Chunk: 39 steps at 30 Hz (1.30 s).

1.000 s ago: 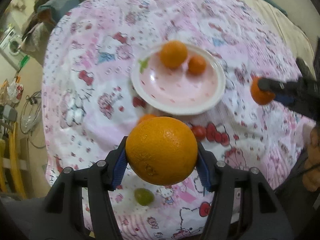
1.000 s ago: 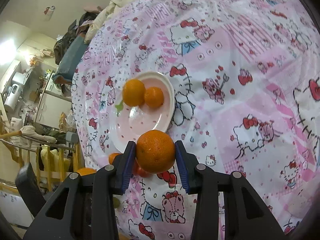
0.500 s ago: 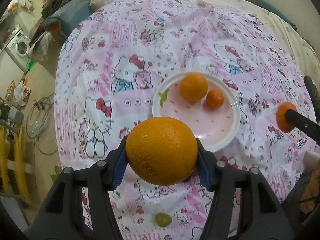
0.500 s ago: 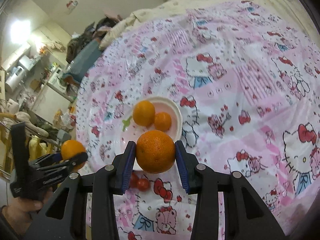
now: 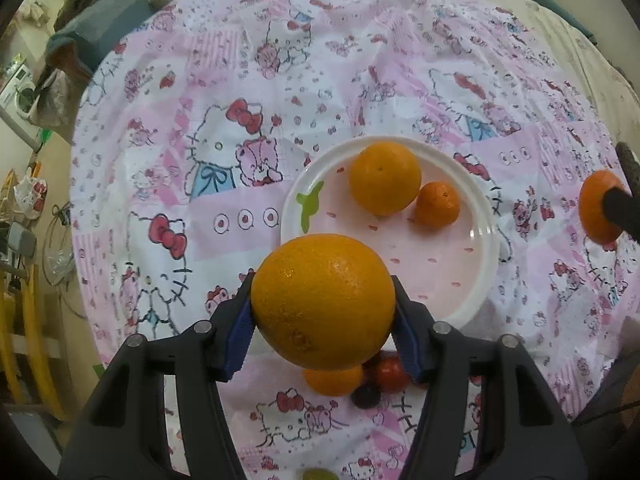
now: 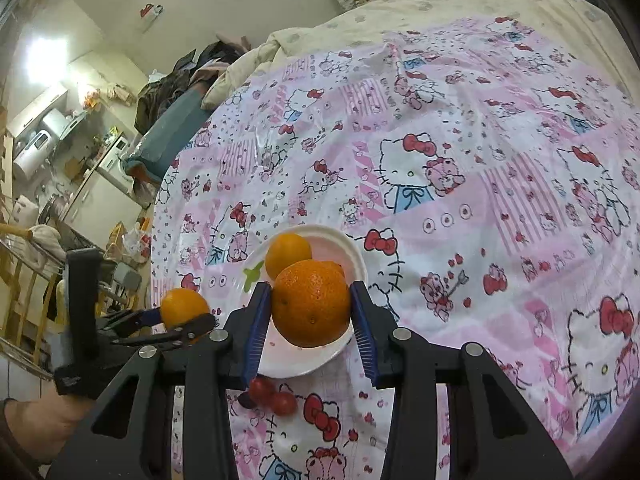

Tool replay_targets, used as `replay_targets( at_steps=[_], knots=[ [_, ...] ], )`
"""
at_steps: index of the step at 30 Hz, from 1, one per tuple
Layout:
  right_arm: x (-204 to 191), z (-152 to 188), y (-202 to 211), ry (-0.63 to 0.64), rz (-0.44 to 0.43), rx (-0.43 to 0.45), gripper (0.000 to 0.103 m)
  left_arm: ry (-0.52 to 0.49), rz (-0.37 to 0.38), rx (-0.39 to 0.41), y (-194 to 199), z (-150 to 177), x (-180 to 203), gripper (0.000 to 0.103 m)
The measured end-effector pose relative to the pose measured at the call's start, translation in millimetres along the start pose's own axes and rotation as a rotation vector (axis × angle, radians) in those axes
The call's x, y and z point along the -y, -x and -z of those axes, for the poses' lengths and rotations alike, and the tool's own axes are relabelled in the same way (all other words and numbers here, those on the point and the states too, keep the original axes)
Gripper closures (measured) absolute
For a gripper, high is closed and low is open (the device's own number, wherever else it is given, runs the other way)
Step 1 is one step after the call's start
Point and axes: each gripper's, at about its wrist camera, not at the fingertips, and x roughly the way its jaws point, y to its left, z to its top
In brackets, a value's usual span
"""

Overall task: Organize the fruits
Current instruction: 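Carry both fruits onto the white plate and open both tools to release them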

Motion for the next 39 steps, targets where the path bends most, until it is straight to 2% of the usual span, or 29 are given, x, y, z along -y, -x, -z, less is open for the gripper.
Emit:
replay_targets(
  at_steps=[5,11,19,22,30,36,39],
  knots=[
    [12,-13,-23,-0.055,-0.030,-0.042,0.061,0.040,0.007,-0.042,-19,-1,-9,0.046],
    [18,-26,-58,-0.081,-0.054,-0.117,0.061,0.033,0.021,-0.073,-31,1,-11,0.046],
    [17,-36,-95,-0.040,-0.043,-0.176,0.061,-0.014,0.027,-0.048,-49,-16,-5,0.046],
    [19,-39,-108,-0.036,-0.040,-0.197,0.061,-0.017,0.060,-0.035,-57,-27,-3,0.046],
    [18,-49,-140,-0.029,-0.026,-0.226,0.061,-0.032,0.077,-0.065,-76,-35,6,0.046],
    [26,-51,-156,-0.039,0.001,-0.239,0.060,-0.077,0.034,-0.038,-84,-43,14,0.045],
    [29,-50,-159,-0.040,0.007,-0.236,0.059,-0.077,0.040,-0.032,-85,-44,13,0.044]
  ],
)
